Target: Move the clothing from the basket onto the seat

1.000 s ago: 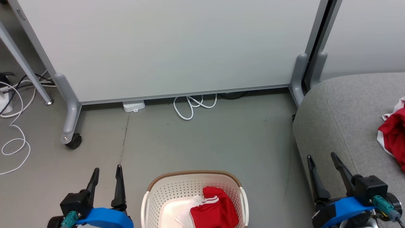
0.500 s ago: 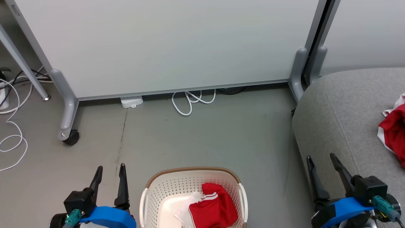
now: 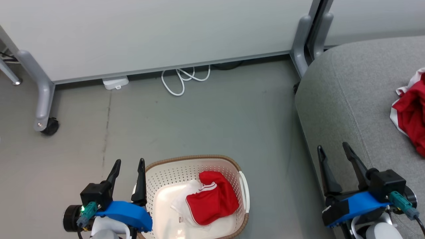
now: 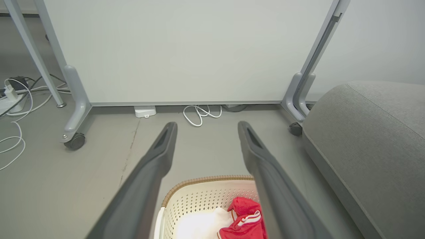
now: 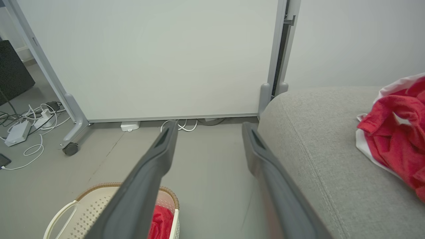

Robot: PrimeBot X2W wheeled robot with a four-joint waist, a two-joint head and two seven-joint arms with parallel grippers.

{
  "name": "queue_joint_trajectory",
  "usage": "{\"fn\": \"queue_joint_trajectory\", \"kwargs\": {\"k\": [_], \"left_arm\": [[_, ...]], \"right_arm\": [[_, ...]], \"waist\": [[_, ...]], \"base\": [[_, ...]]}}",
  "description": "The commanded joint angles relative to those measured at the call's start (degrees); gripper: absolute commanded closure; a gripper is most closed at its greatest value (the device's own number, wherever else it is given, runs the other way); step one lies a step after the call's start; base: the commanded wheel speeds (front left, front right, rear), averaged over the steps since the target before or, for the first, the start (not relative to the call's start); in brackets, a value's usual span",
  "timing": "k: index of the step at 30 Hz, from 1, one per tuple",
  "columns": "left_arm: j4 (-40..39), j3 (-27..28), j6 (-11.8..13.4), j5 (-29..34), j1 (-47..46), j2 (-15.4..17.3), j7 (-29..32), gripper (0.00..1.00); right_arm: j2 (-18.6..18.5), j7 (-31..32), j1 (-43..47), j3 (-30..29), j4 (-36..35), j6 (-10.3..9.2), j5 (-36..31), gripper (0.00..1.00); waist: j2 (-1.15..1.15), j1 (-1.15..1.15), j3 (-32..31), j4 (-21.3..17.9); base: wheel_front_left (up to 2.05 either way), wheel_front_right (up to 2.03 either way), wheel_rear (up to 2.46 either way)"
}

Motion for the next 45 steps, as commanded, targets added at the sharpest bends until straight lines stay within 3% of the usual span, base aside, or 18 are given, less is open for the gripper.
{"fn": "queue_joint_trajectory", "kwargs": {"k": [1, 11, 27, 36, 45], "left_arm": [[0.54, -0.73, -0.09, 0.25, -1.88, 0.50, -0.15, 0.00], [9.06, -6.36, -0.09, -0.60, -10.62, 2.88, -0.16, 0.00], [23.82, -19.91, -0.08, -4.13, -25.48, 7.72, -0.16, 0.00], [29.78, -26.63, -0.08, -8.56, -30.67, 10.69, 1.69, 0.00], [33.62, -28.65, -0.09, -11.09, -34.91, 11.75, 1.45, 0.00]], "right_arm": [[0.12, -0.39, -1.61, 0.20, -0.47, 0.01, -0.42, 0.00], [0.12, -1.69, -9.01, 4.28, -1.92, 0.01, 0.12, 0.00], [0.17, -5.14, -16.80, 9.14, -1.85, 0.01, 2.68, 0.00], [0.17, -6.39, -18.16, 9.99, -1.48, 0.01, 4.16, 0.00], [0.17, -6.98, -18.94, 10.22, -1.82, 0.01, 4.39, 0.00]], "waist": [[0.00, 0.00, 3.24, -1.84], [0.00, 0.00, 15.53, -8.35], [0.00, 0.00, 31.66, -14.90], [0.00, 0.00, 37.24, -17.23], [0.00, 0.00, 40.60, -18.22]], "base": [[0.00, 0.00, 0.00], [0.00, 0.00, 0.00], [0.00, 0.00, 0.00], [0.00, 0.00, 0.00], [0.00, 0.00, 0.00]]}}
